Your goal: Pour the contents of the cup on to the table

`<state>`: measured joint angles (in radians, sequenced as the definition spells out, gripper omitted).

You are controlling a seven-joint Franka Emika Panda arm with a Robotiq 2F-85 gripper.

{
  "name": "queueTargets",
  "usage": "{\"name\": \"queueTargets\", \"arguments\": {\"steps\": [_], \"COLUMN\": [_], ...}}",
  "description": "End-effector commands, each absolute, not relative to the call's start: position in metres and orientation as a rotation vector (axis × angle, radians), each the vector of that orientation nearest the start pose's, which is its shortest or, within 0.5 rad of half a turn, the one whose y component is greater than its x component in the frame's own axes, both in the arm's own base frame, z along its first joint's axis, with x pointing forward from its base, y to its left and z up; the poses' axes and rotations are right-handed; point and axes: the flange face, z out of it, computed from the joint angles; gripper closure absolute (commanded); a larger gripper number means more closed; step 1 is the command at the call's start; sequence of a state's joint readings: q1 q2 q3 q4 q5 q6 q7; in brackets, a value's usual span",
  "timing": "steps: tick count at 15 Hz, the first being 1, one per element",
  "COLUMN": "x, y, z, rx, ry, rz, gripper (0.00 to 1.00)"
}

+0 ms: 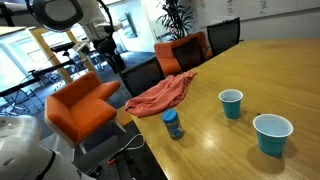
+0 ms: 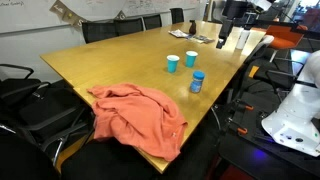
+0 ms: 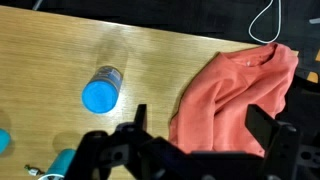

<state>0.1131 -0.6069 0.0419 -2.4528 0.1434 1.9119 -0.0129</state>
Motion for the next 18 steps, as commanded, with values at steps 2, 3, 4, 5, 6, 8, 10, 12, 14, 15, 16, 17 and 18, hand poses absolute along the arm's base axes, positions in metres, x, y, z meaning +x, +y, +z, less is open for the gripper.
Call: {"name": "queueTargets", "arguments": {"steps": [2,3,4,5,6,8,10,12,14,15,16,17,18], "x": [0.369,0.369,0.369,0.374,0.383,0.407,0.434,0.462,0.489,0.504,0.519,0.531,0.546], "y": [0.069,0.069,0.069,0.066,0.059,0.038,0.012,-0.014,-0.037,-0.048,-0.058,-0.066,-0.075], "z": [0.515,0.515,0.515,0.513,0.510,0.504,0.489,0.467,0.441,0.428,0.413,0.404,0.392], "rx": [-3.018,-3.018,-3.018,-3.053,-3.097,-3.176,-3.249,-3.311,-3.351,-3.365,-3.373,-3.385,-3.393], "ry": [-0.178,-0.178,-0.178,-0.169,-0.150,-0.110,-0.039,0.048,0.140,0.194,0.255,0.309,0.369], "rz": [-0.087,-0.087,-0.087,-0.121,-0.171,-0.270,-0.364,-0.419,-0.455,-0.470,-0.477,-0.484,-0.470], "gripper": [0.00,0.00,0.00,0.00,0.00,0.00,0.00,0.00,0.00,0.00,0.00,0.00,0.00]}}
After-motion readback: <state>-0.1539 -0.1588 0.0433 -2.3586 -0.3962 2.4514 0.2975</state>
